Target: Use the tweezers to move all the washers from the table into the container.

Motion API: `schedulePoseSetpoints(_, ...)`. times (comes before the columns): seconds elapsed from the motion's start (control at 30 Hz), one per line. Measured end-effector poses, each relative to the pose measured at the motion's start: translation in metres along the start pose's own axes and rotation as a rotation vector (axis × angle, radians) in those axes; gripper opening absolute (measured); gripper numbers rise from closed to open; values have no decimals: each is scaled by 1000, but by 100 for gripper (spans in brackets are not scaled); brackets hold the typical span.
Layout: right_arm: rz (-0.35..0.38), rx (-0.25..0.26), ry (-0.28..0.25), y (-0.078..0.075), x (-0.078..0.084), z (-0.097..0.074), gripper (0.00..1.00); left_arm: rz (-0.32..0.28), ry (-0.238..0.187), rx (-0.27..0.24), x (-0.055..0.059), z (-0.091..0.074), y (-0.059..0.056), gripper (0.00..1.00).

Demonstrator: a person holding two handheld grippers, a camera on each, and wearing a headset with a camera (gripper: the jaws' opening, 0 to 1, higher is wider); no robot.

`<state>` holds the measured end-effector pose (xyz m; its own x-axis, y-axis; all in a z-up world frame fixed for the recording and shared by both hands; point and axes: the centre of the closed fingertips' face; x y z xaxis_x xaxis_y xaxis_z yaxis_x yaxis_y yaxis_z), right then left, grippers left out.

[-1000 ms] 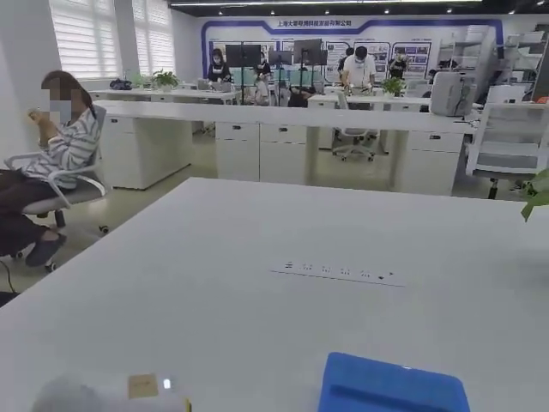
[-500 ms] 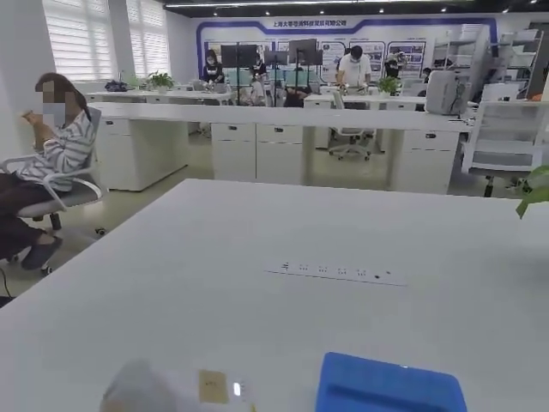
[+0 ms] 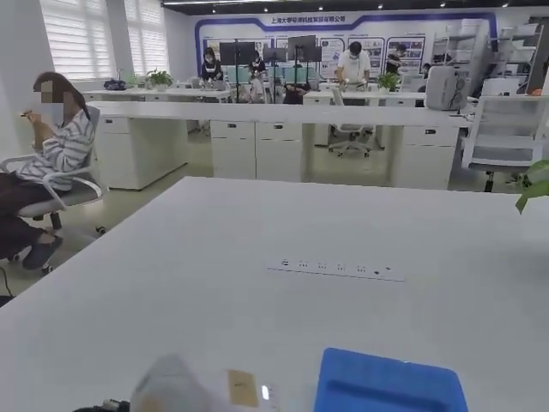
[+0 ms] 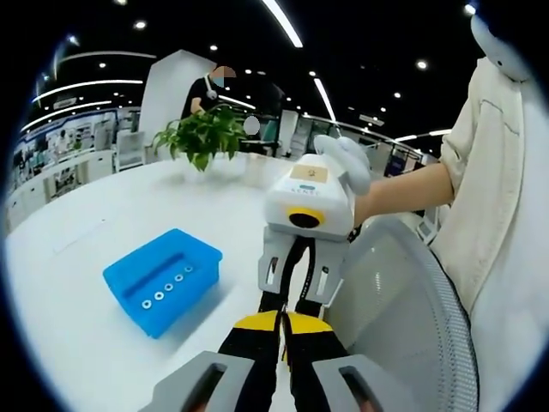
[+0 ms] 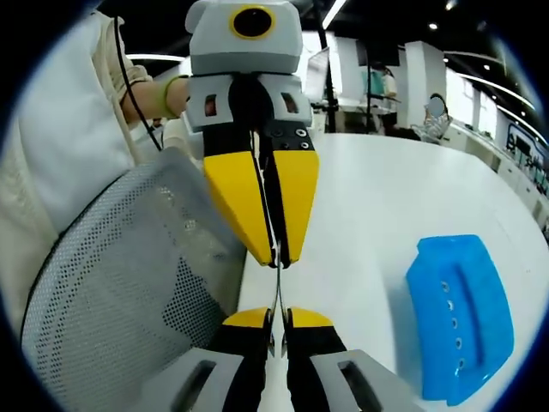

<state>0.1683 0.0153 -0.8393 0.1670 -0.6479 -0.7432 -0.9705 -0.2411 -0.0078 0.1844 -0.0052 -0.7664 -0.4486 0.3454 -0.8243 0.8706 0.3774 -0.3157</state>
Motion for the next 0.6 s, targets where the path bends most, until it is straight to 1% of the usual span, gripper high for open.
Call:
schedulePoseSetpoints(0.1,-21,13,29,0,4,0,4,39,43,-6,5,0,0,0)
schedulePoseSetpoints(0.23,-41,23,53,0,8,-1,4,48,62,3,7,2,0,0)
schedulePoseSetpoints(0.33,-60,32,81,-1,13,-2,4,75,107,-4,15,2,2,0)
schedulePoseSetpoints(0.47,-61,38,80,0,16,-4,4,55,123,4,20,1,5,0)
schedulePoseSetpoints(0.53,-66,48,83,-2,17,-5,5,69,150,-2,24,1,8,0)
schedulePoseSetpoints(0.6,-58,59,83,-5,19,-6,5,70,161,-6,27,1,10,0)
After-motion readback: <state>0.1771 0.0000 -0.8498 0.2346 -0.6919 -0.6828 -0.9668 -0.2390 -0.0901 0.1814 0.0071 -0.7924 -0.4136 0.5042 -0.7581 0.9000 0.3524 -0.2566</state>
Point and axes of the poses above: the centre of the closed fingertips' face, and the gripper's own axes: z roughly forward along the fingers, y roughly to its left, x roughly out of its underside, and after that the axes turned 9 degrees about -z, right-handed
